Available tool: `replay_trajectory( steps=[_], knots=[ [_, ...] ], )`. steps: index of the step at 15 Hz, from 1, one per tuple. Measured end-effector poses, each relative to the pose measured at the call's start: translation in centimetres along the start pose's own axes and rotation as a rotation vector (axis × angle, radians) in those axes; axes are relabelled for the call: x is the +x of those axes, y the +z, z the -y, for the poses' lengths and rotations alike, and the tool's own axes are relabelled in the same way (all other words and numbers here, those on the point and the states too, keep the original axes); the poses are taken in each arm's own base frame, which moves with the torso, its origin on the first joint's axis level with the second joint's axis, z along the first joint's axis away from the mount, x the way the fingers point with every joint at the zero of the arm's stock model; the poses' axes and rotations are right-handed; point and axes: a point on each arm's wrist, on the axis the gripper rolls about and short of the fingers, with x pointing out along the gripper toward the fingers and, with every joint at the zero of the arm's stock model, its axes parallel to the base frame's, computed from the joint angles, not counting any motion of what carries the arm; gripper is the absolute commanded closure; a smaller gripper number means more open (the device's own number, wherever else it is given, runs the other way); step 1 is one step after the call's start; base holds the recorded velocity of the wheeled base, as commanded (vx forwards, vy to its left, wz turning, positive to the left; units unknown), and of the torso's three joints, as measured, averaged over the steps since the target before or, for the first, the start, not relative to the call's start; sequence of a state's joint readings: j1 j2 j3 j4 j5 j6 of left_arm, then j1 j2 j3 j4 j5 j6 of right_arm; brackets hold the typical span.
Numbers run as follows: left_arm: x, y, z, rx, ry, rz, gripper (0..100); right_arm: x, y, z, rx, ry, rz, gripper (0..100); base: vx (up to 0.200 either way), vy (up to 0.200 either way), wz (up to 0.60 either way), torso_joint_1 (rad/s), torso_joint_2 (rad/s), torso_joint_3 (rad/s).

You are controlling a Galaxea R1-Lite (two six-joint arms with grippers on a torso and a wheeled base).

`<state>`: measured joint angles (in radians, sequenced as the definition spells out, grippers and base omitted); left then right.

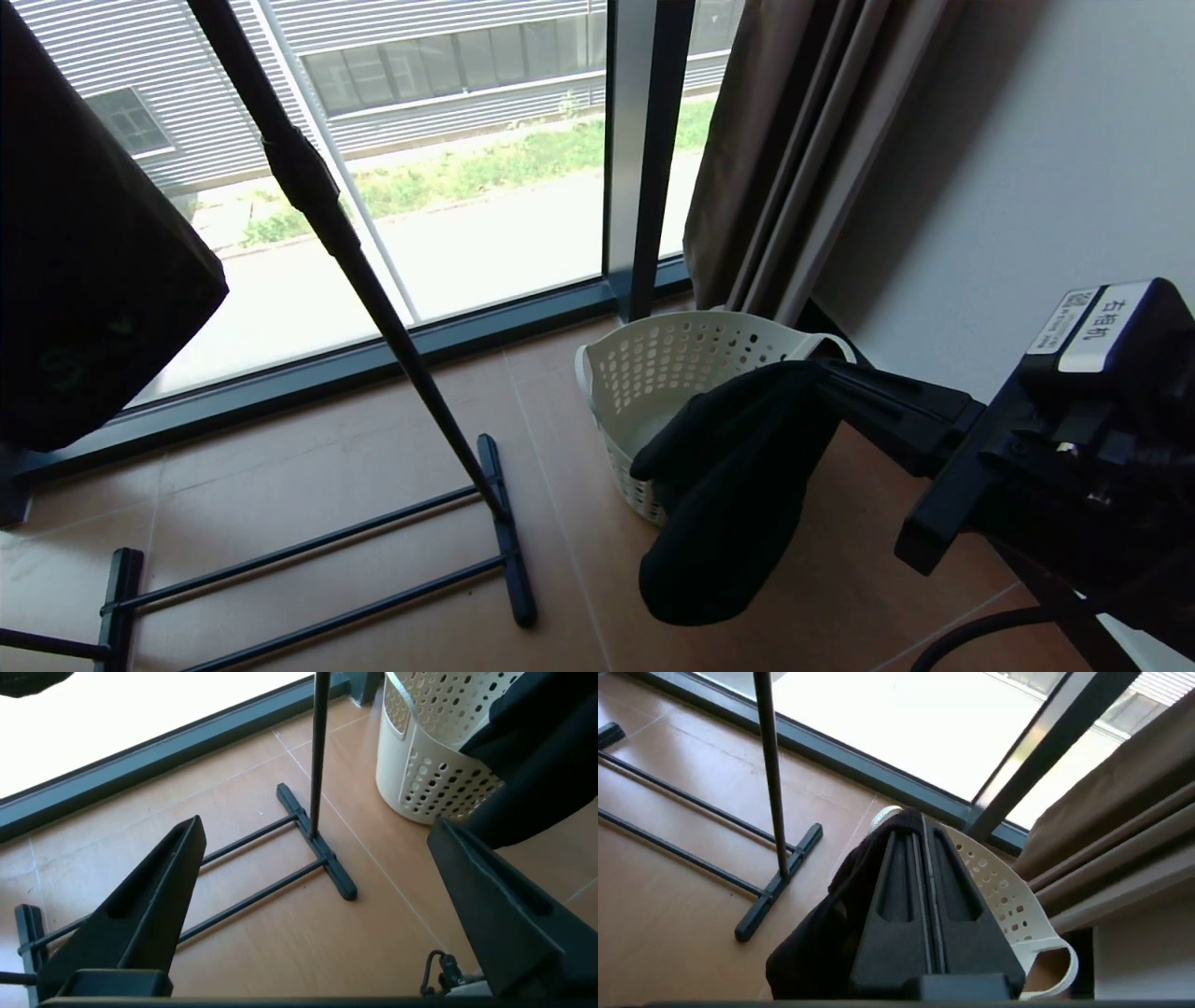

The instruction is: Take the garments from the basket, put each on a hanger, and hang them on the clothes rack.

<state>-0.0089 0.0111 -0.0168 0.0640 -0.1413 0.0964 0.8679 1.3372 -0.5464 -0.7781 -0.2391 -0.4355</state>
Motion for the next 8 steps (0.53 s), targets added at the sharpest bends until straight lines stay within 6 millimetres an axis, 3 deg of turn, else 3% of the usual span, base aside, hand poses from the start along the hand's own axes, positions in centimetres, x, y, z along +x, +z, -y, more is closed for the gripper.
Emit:
replay_trajectory(
  steps=[8],
  knots=[
    [0.0, 0.0, 0.0, -0.006, 0.005, 0.001, 0, 1.2, -1.0, -0.4, -0.006, 0.002, -0.053, 100, 0.000, 0.000, 0.00, 0.035, -0.40, -0.161]
  ],
)
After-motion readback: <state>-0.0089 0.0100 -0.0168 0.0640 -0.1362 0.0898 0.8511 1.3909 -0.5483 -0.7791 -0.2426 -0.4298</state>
